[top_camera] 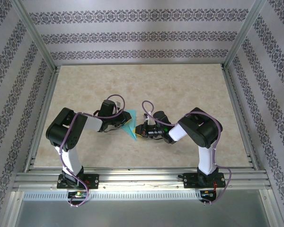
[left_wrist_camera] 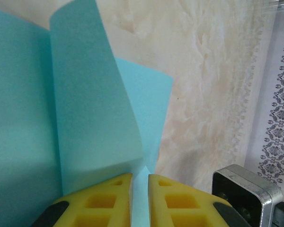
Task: Fold a paper plane with a square sheet of paper (pick it up from the middle)
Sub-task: Fourth fold the wing at the center of the table.
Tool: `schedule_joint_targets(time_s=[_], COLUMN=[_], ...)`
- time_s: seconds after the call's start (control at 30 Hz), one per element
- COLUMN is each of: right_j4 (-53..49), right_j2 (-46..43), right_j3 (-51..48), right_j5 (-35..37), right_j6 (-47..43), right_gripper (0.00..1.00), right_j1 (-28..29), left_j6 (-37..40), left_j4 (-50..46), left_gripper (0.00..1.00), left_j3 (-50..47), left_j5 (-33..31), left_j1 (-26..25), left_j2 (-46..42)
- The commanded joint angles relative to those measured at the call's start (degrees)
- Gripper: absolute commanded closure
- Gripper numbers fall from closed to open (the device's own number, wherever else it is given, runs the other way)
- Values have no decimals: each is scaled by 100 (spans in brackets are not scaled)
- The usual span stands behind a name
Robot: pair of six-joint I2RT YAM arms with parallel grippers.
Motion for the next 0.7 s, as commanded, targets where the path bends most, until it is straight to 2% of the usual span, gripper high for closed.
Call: schedule_joint_targets(time_s=[0.0, 0.27, 0.43, 0.67], right_j4=[-637, -1011, -1142, -1851], right_j2=[-86, -382, -443, -560], right_j3=[-191, -162, -123, -65], right_j5=[377, 286, 137, 517], right_j6=[-80, -251, -301, -579], right_gripper=[93, 84, 83, 79], right_j1=[-61, 21, 93, 178], left_j6=[218, 294, 285, 250], left_j4=[-507, -632, -622, -551], left_gripper=[83, 83, 83, 83], left_j3=[-61, -28, -42, -45], left_j5=[-9, -27, -23, -5], left_j1=[-33, -50, -56, -57], left_j2=[166, 121, 110, 118])
